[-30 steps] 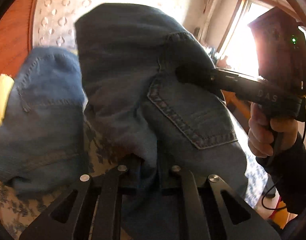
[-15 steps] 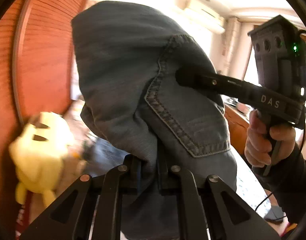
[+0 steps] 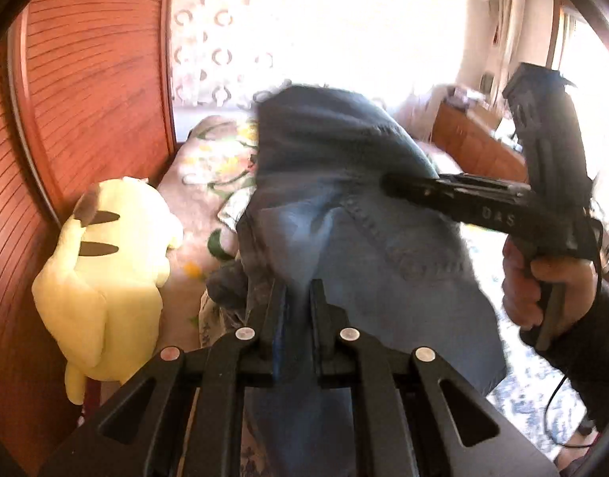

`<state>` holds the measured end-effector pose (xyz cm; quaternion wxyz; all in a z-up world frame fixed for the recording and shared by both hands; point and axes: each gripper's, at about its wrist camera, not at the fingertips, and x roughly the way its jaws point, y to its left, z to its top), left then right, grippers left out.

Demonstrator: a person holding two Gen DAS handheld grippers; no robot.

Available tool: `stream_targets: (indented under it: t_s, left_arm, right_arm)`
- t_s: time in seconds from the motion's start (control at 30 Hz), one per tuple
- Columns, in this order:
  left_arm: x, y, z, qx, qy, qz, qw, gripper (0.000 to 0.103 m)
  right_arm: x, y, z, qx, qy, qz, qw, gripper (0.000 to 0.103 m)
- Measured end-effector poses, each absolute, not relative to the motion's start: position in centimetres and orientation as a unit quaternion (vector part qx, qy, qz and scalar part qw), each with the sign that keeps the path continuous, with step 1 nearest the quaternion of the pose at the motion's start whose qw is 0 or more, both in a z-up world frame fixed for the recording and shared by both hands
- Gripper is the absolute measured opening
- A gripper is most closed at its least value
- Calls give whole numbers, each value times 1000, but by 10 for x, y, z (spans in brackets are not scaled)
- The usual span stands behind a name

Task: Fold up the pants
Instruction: 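Carry the folded jeans onto the other folded jeans and release both grippers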

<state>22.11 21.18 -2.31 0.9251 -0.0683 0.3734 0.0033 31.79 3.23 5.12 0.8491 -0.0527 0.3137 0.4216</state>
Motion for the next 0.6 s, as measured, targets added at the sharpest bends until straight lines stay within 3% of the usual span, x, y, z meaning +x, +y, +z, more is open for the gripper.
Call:
stream_targets:
  t_s: [0.07, 0.17, 0.33, 0.4, 0.43, 0.5, 0.6]
  left_arm:
    - [225, 215, -26, -71, 371, -3, 926, 12]
    - [222, 216, -24, -75, 367, -5, 927, 14]
    - [216, 214, -13, -69, 356, 9, 932, 36]
    - [213, 211, -9, -64, 344, 10, 937, 50]
    - [212, 209, -7, -62, 339, 8, 939, 51]
    - [205, 199, 1, -52, 328, 8, 943, 69]
    - [198, 185, 10, -45, 307, 3, 950, 80]
  right_arm:
    - [328, 19, 44, -49, 327, 399, 855, 40]
    - [329, 10, 49, -56, 324, 390, 860, 48]
    - [311, 21, 66, -72, 309, 385, 867, 51]
    - [302, 21, 73, -69, 304, 390, 866, 51]
    - [296, 19, 74, -69, 300, 392, 867, 52]
    - [279, 6, 77, -67, 292, 391, 870, 52]
    - [257, -15, 78, -66, 286, 387, 874, 52]
